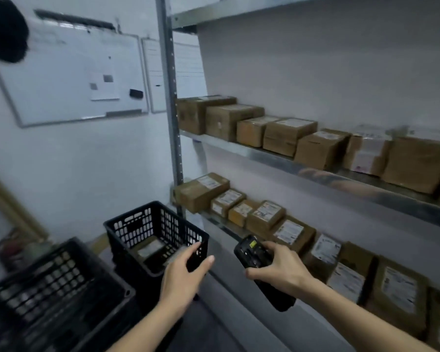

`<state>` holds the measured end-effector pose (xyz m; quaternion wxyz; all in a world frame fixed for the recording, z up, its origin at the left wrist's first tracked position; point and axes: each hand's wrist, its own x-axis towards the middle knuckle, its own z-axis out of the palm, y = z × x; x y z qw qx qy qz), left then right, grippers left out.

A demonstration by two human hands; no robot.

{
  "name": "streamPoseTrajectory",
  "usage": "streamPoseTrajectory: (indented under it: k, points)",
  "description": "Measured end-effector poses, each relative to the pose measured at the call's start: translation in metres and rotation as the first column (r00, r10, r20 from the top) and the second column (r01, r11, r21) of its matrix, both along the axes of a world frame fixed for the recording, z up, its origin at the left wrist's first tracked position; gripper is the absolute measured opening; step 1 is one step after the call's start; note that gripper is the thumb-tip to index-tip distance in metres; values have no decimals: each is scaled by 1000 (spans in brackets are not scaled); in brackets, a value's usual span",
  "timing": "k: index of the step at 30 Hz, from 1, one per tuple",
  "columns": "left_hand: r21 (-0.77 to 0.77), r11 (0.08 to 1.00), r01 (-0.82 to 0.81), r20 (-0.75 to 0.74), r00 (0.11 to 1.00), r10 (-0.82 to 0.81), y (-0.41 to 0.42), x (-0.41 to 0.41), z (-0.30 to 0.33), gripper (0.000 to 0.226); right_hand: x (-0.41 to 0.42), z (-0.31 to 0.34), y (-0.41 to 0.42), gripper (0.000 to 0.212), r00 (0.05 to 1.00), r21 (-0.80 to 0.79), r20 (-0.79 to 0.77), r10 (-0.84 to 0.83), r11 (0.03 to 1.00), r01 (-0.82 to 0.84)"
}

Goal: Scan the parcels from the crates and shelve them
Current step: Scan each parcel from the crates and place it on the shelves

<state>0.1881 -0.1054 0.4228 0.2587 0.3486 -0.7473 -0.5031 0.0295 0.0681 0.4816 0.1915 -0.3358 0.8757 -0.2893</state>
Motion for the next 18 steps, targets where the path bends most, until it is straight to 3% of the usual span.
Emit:
streamPoseTrajectory:
  k: [3, 8, 14, 16, 18]
  points:
    - [2, 995, -99, 11, 995, 99, -54, 15, -8, 58, 2, -12, -67, 92, 997, -2, 0, 73, 997, -73]
    - [33, 978, -208, 82, 975, 204, -150, 17, -37, 62, -15, -38, -176, 51, 979, 8, 77, 188, 982, -189]
    - [113, 924, -366, 124, 928, 352, -264, -10, -79, 64, -58, -96, -297, 45, 958, 24, 153, 240, 969, -247]
    - [142, 913, -383, 133, 921, 365, -288, -22, -95, 64, -72, -112, -328, 47, 954, 45, 168, 248, 965, -259]
    - [159, 907, -389, 146, 918, 368, -310, -30, -111, 65, -83, -129, -360, 66, 948, 70, 164, 271, 956, -285]
